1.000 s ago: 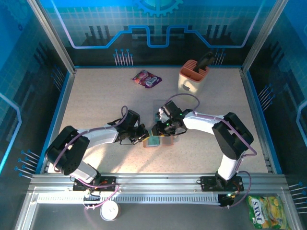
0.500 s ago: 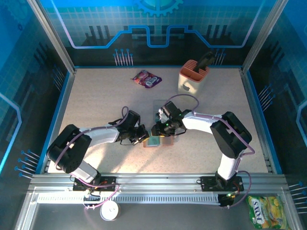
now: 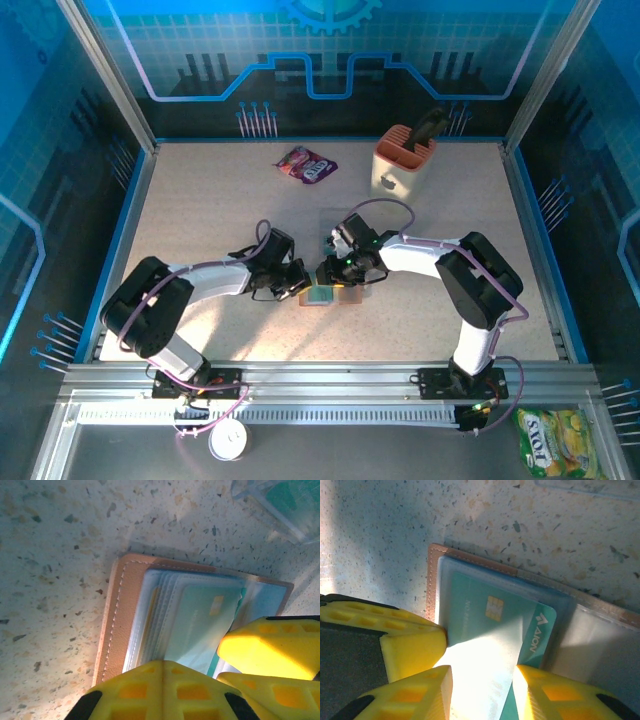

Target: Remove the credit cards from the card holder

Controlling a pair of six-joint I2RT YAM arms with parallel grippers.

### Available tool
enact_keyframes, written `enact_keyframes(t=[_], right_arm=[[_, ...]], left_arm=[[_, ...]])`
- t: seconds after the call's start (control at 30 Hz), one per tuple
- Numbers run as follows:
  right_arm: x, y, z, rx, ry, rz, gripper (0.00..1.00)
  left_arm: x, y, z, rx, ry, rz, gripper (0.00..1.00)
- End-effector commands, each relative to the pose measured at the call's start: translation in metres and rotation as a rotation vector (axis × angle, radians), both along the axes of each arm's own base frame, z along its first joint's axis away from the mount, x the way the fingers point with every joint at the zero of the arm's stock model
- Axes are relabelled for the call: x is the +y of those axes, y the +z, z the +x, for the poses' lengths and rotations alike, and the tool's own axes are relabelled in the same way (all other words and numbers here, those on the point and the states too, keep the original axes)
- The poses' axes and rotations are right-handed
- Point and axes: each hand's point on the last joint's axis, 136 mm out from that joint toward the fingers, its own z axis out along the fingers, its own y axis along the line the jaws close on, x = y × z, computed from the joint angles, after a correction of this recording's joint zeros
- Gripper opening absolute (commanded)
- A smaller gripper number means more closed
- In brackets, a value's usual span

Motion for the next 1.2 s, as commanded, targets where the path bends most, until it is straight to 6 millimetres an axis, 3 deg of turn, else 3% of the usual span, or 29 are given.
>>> enact_keyframes(t=[0.0, 0.5, 0.7, 0.97, 1.17], right_arm=[[-0.011, -0.008, -0.008, 0.009, -0.004, -0.064, 0.39], [-0.011, 0.006, -0.004, -0.026, -0.004, -0.041, 0.40], [-0.002, 0.019, -0.003, -0.022, -0.013, 0.063, 0.40], [-0.016, 0.024, 0.001, -0.029, -0.052, 0.056, 0.39], [-0.029, 0.024, 0.005, -0.028, -0.080, 0.049, 0.39]], left_arm=[[0.012, -0.011, -0.001, 0.022, -0.003, 0.074, 0.05], [0.016, -0.003, 0.002, 0.001, 0.006, 0.069, 0.06], [0.004, 0.019, 0.007, -0.036, -0.009, 0.005, 0.08], [-0.013, 0.040, 0.015, -0.075, -0.039, -0.022, 0.08], [-0.030, 0.032, 0.015, -0.056, -0.074, 0.005, 0.07]])
